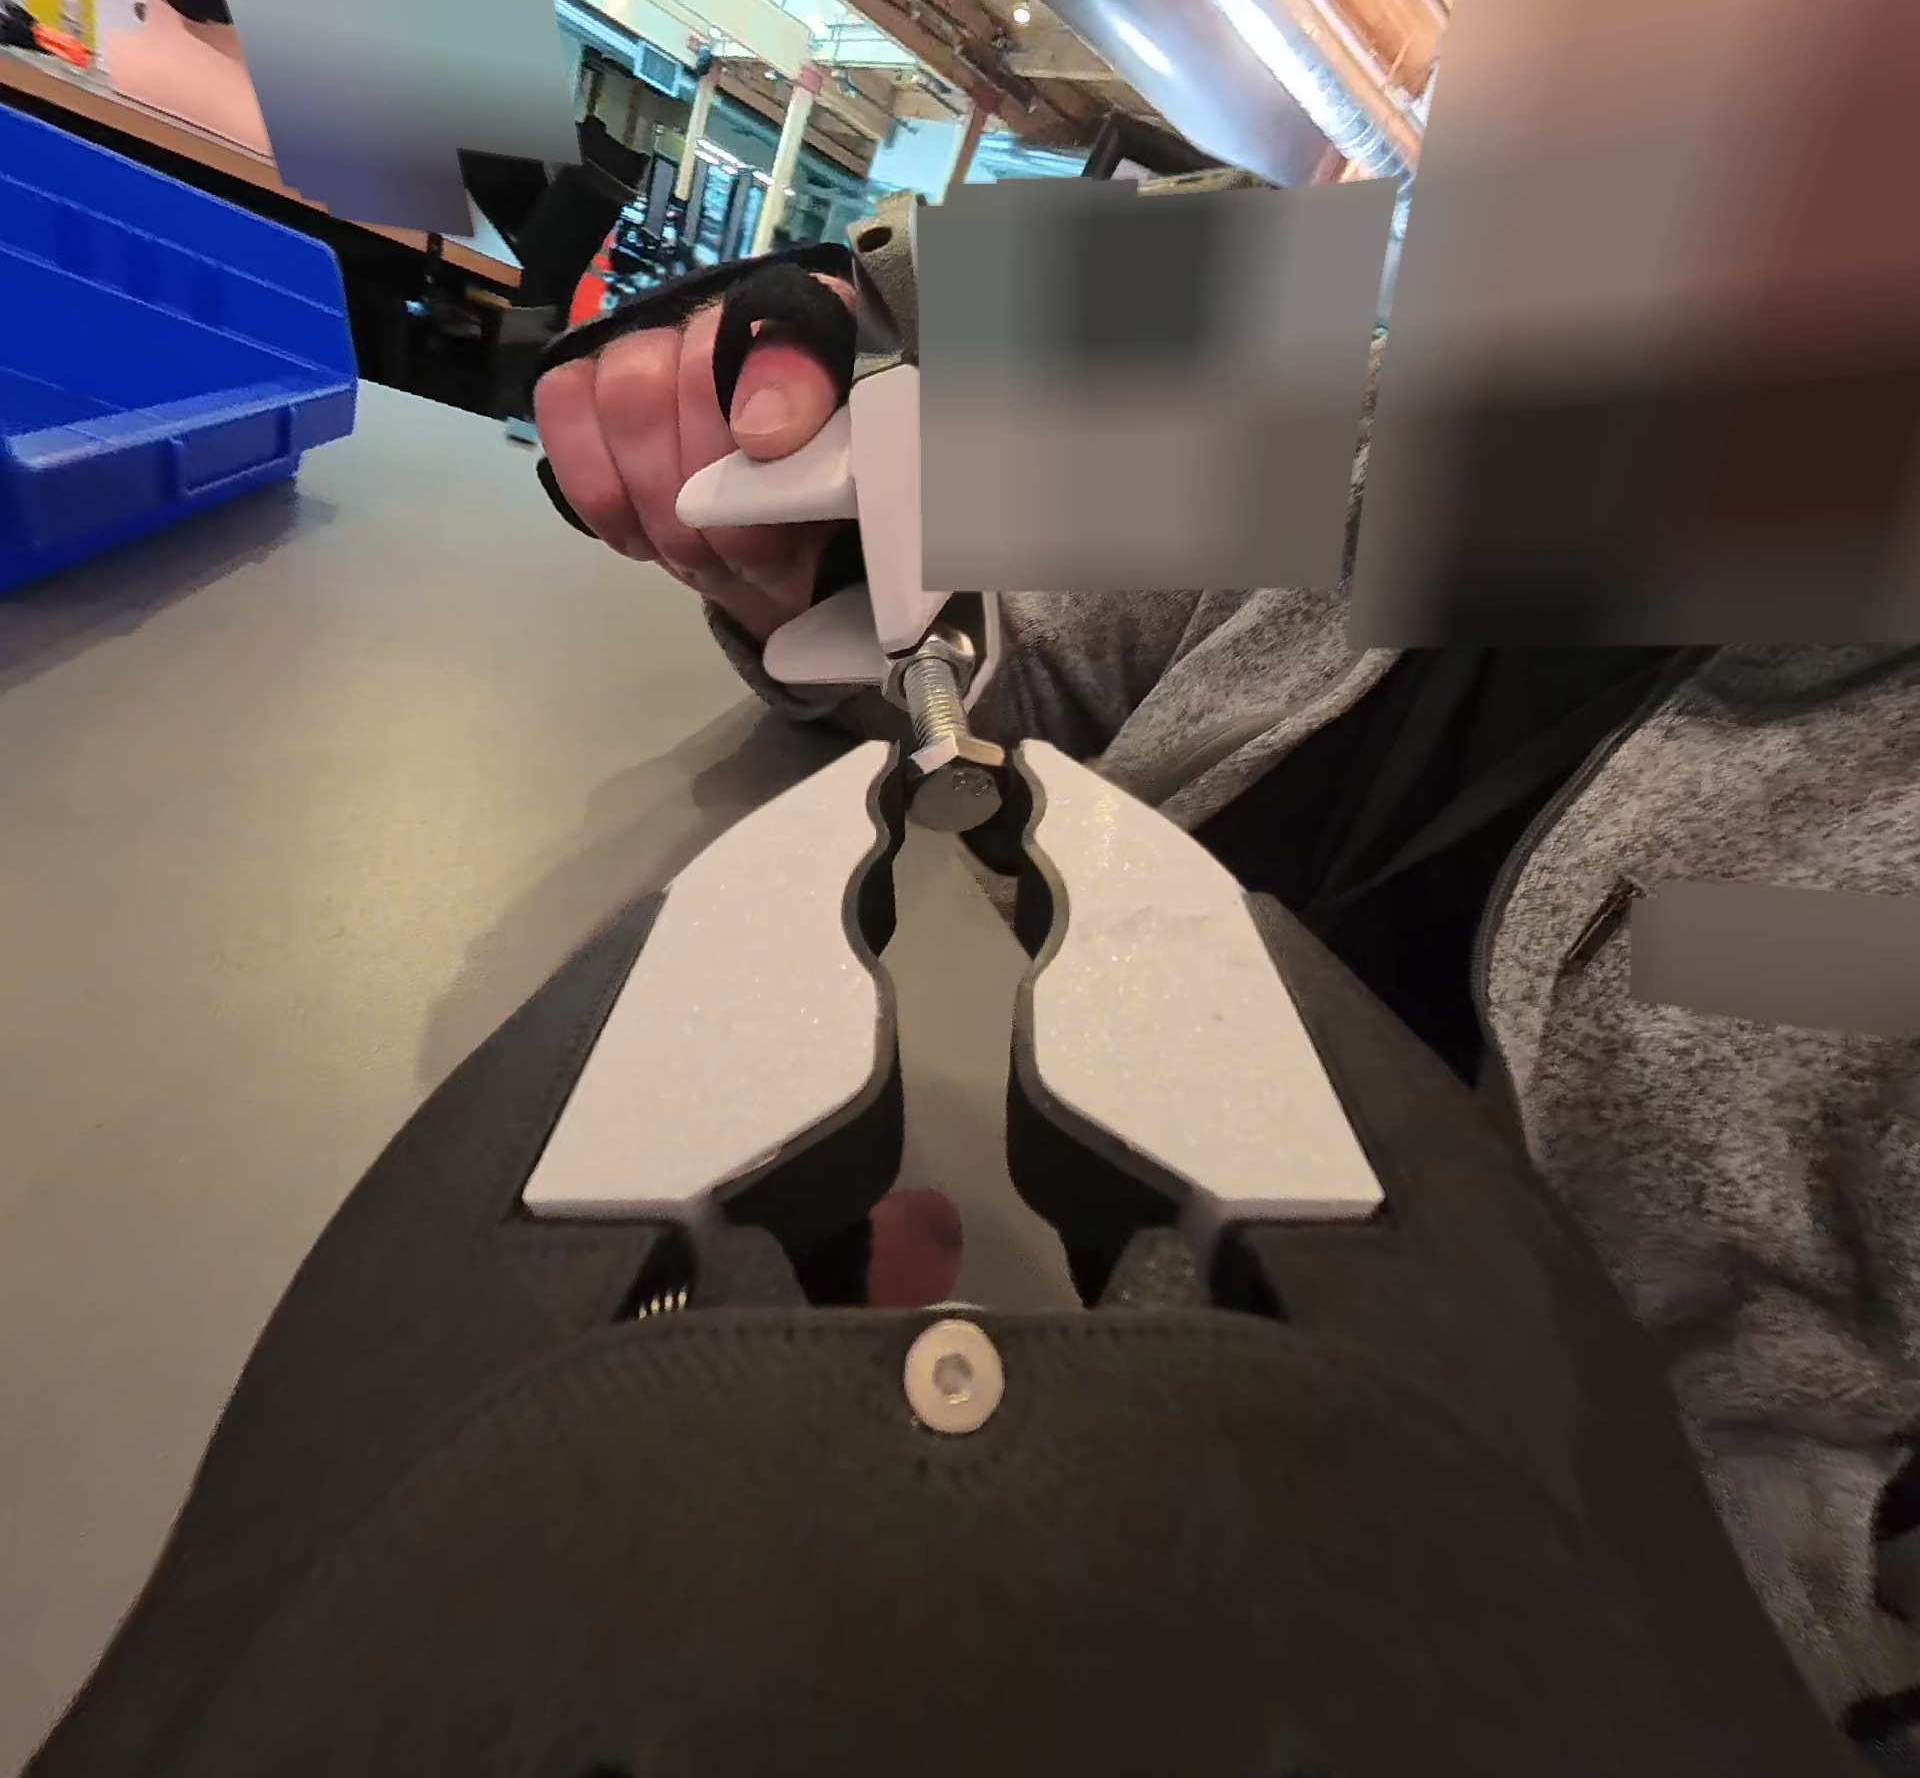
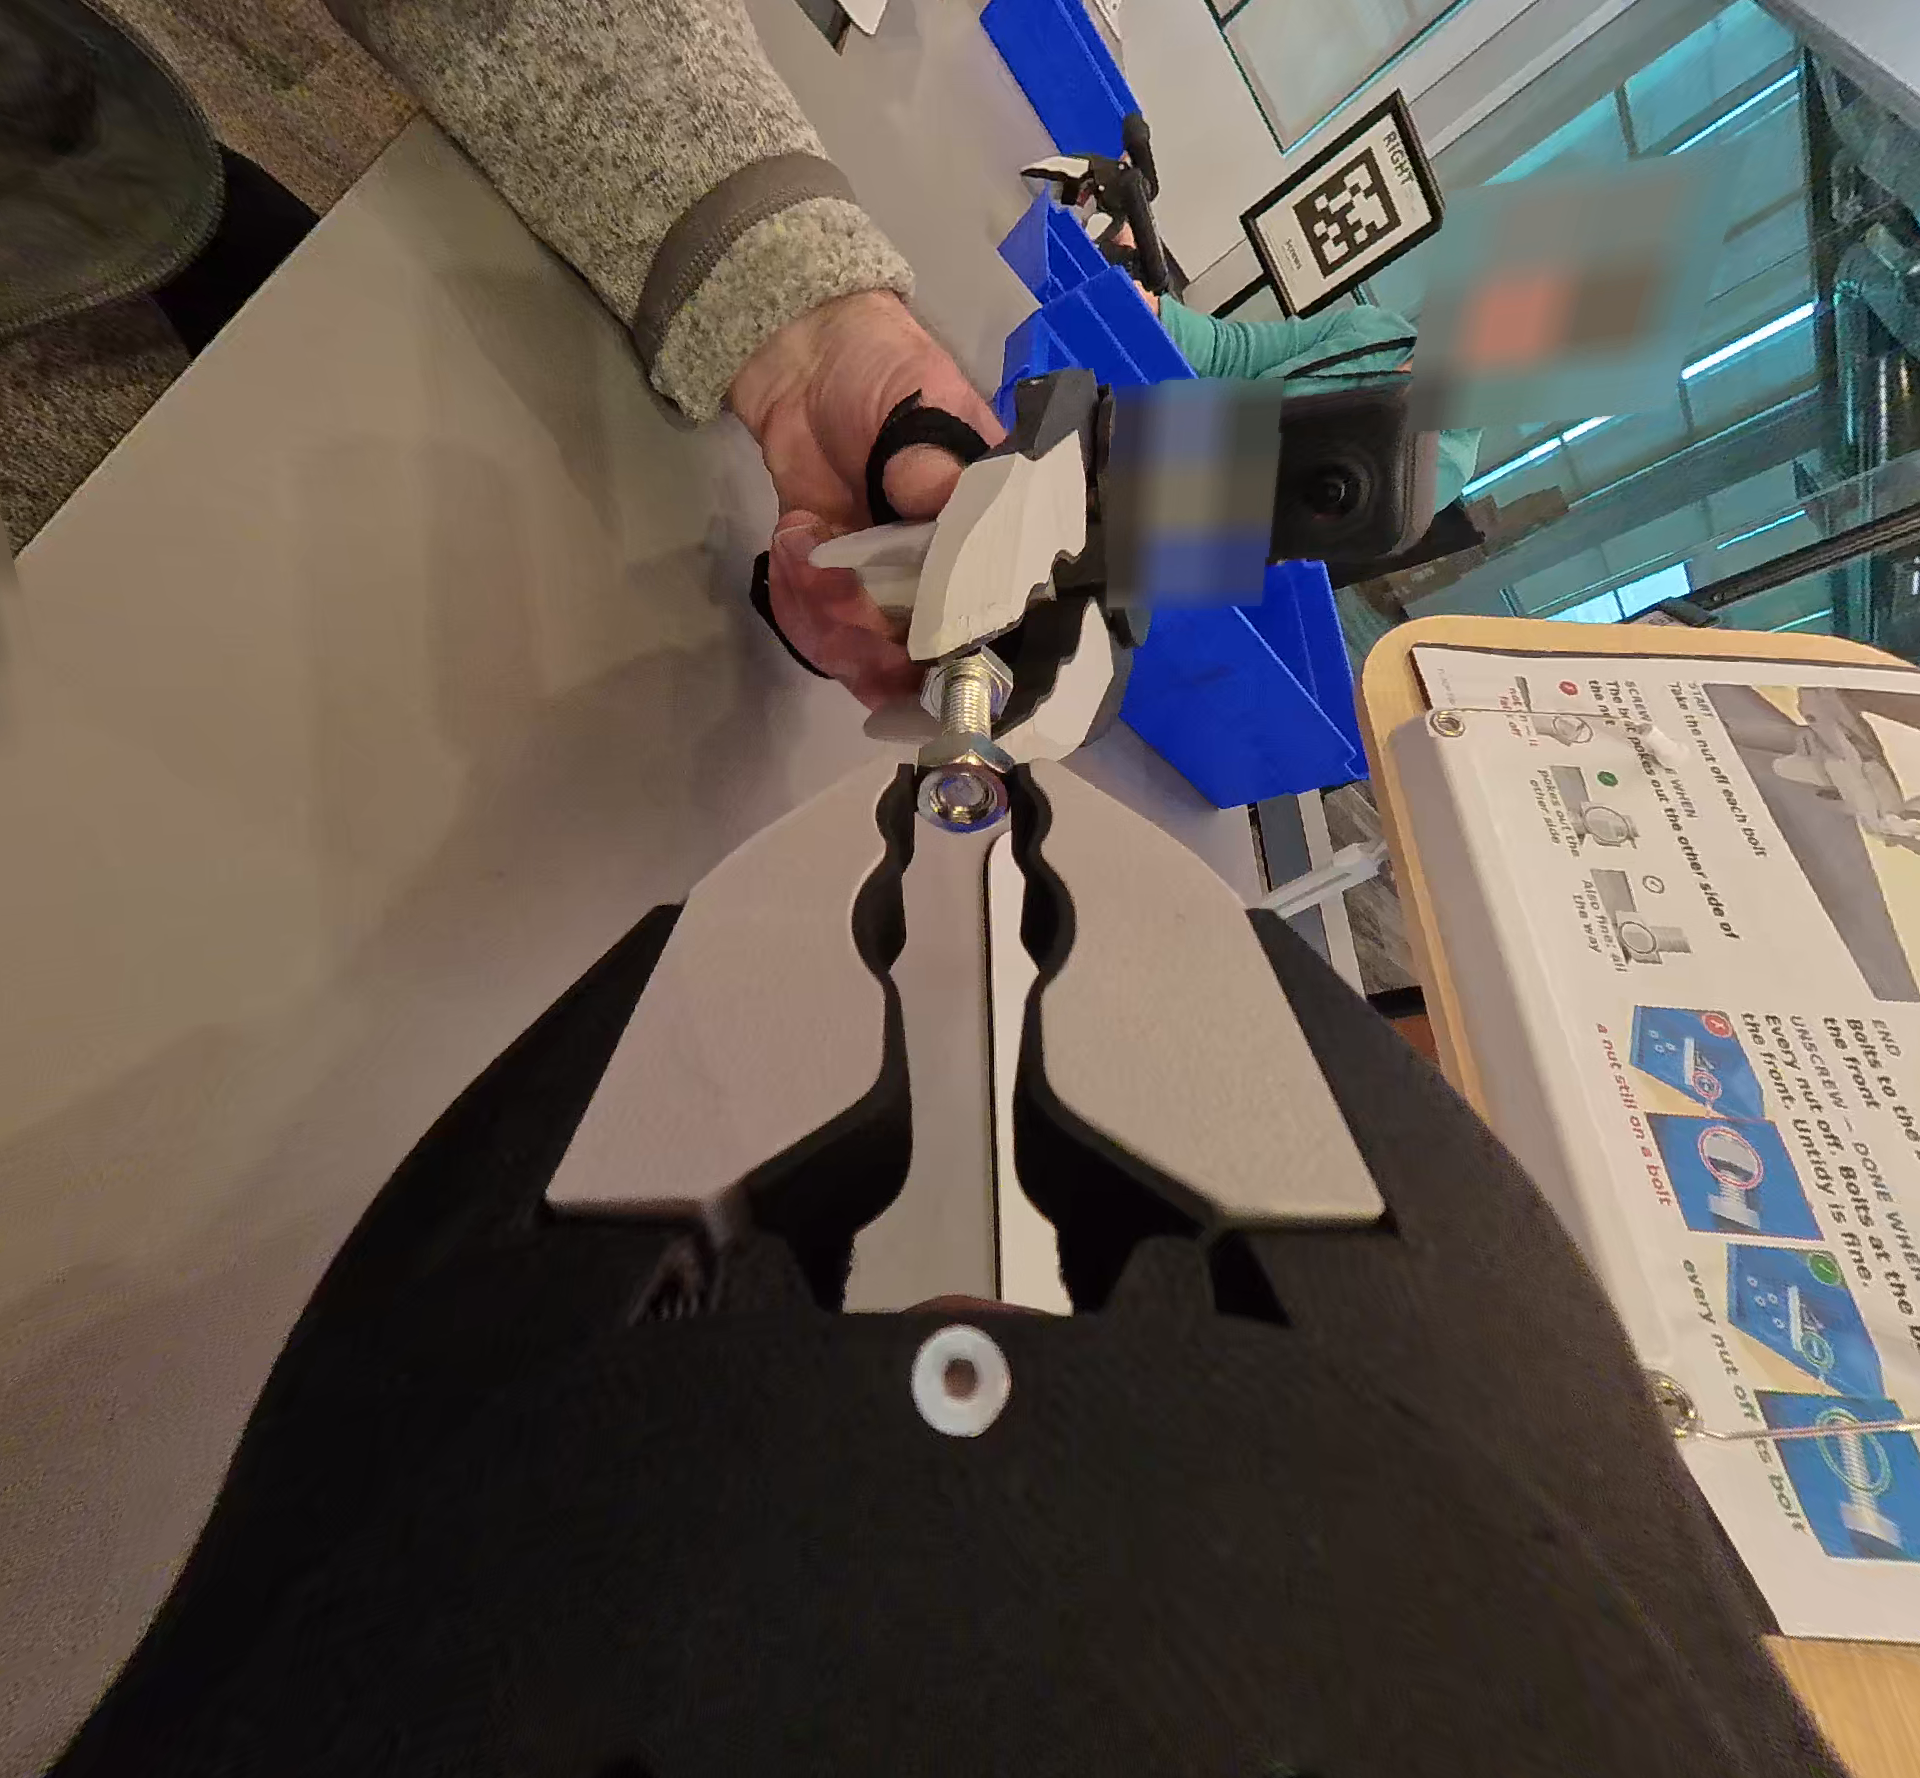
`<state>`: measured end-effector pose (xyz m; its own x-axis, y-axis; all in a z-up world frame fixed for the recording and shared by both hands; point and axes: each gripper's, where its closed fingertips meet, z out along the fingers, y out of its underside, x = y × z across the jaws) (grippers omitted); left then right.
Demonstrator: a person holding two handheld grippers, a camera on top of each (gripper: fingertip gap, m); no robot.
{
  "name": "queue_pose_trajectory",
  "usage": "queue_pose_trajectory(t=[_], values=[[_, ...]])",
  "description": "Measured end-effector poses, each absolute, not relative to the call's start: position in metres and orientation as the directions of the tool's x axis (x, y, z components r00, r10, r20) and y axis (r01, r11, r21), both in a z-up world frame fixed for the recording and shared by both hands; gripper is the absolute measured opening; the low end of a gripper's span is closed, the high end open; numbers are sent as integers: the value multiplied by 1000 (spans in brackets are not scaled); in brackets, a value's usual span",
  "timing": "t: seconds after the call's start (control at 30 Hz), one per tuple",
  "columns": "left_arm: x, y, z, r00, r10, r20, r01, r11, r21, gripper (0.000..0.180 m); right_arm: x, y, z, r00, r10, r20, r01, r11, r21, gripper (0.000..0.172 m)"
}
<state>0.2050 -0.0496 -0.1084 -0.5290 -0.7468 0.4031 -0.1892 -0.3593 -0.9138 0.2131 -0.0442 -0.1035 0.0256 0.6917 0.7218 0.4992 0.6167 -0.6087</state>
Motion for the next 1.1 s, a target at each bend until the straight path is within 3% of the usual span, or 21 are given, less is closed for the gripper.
queue_pose_trajectory(t=[0.03,0.17,0.27,0.33,0.4,0.5,0.57,0.6,0.63,0.7,0.73,0.77,0.87,0.97,1.1], values=[[205,-49,-109,-519,-762,387,-185,-342,-921,17,213,-43,-104,30,697,717,498,611,-615,18],[207,-44,-111,-446,-853,270,-169,-216,-962,17,215,-38,-105,63,757,651,484,547,-683,18],[207,-38,-113,-341,-940,17,-183,49,-982,18,215,-35,-106,90,843,531,435,446,-782,18],[207,-33,-114,-253,-935,-247,-229,306,-924,17,214,-31,-107,106,905,411,392,342,-854,18],[206,-26,-117,-190,-844,-502,-317,536,-782,17,213,-28,-110,107,960,260,345,209,-915,17],[206,-13,-121,-151,-586,-796,-452,757,-472,18,214,-23,-114,99,994,-40,268,-65,-961,17],[207,-6,-119,-161,-303,-939,-525,832,-178,18,216,-20,-115,54,945,-323,184,-328,-927,17],[208,-4,-119,-172,-198,-965,-549,833,-73,18,217,-18,-116,17,899,-437,146,-434,-889,18],[209,-4,-121,-177,-158,-971,-549,835,-36,18,218,-18,-117,-11,880,-475,129,-470,-873,18],[209,-1,-123,-150,-203,-968,-548,831,-89,18,218,-15,-118,16,906,-423,125,-422,-898,18],[208,-1,-122,-133,-248,-960,-537,832,-140,17,216,-15,-116,28,928,-372,136,-372,-918,27],[207,0,-124,-126,-305,-944,-539,820,-193,18,216,-15,-114,47,946,-321,148,-325,-934,46],[208,-10,-129,-129,-621,-773,-455,730,-511,18,222,-11,-105,110,987,-115,176,-133,-975,54],[207,-22,-117,-143,-889,-434,-298,457,-838,18,225,-14,-100,142,969,203,271,159,-949,51],[206,-27,-117,-243,-966,-87,-241,147,-959,18,223,-27,-99,101,850,517,383,447,-809,33]])
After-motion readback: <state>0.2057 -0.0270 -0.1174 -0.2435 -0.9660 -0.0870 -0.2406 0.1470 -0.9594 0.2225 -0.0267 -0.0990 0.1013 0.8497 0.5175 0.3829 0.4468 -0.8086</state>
